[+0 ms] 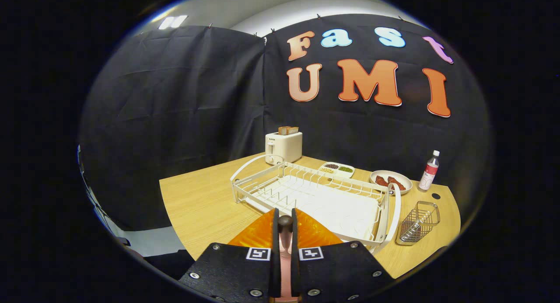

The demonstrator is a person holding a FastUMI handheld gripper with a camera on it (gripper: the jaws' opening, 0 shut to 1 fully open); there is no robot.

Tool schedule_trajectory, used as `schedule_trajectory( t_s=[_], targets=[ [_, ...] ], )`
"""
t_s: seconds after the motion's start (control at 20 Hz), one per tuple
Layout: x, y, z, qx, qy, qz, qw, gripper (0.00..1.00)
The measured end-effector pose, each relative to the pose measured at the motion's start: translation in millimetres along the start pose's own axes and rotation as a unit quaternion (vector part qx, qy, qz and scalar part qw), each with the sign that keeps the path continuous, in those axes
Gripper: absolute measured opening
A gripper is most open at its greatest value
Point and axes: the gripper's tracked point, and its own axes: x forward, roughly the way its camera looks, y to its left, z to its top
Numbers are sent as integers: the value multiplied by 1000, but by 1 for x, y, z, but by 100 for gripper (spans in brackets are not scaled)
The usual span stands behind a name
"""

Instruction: Take the plate from the dish rack, then take the spoon from the basket and place it into the plate.

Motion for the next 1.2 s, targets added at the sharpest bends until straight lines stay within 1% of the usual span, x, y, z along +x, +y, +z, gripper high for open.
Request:
schedule_trajectory(
  t_s=[0.2, 0.25, 0.5, 0.6, 0.7, 0.75, 0.8, 0.85, 0.9, 0.95, 1.1, 1.2],
  targets=[
    [-19, -4, -18, -14, 17, 3, 1000, 9],
    [-22, -6, -27, -18, 28, 0, 999, 11],
    [-32, -22, -60, -25, 74, -29, 997, 15],
    [-36, -27, -66, -23, 83, -39, 996, 20],
    [-38, -32, -63, -22, 78, -50, 995, 30],
    [-39, -34, -59, -21, 71, -56, 996, 39],
    [-39, -35, -54, -22, 63, -62, 996, 42],
    [-40, -38, -47, -23, 53, -70, 996, 48],
    [-42, -42, -41, -25, 41, -81, 996, 51],
    [-44, -46, -32, -25, 29, -92, 995, 57],
    [-50, -52, -8, -20, -8, -115, 993, 66],
    [-55, -61, 6, -15, -24, -138, 990, 72]
  ],
)
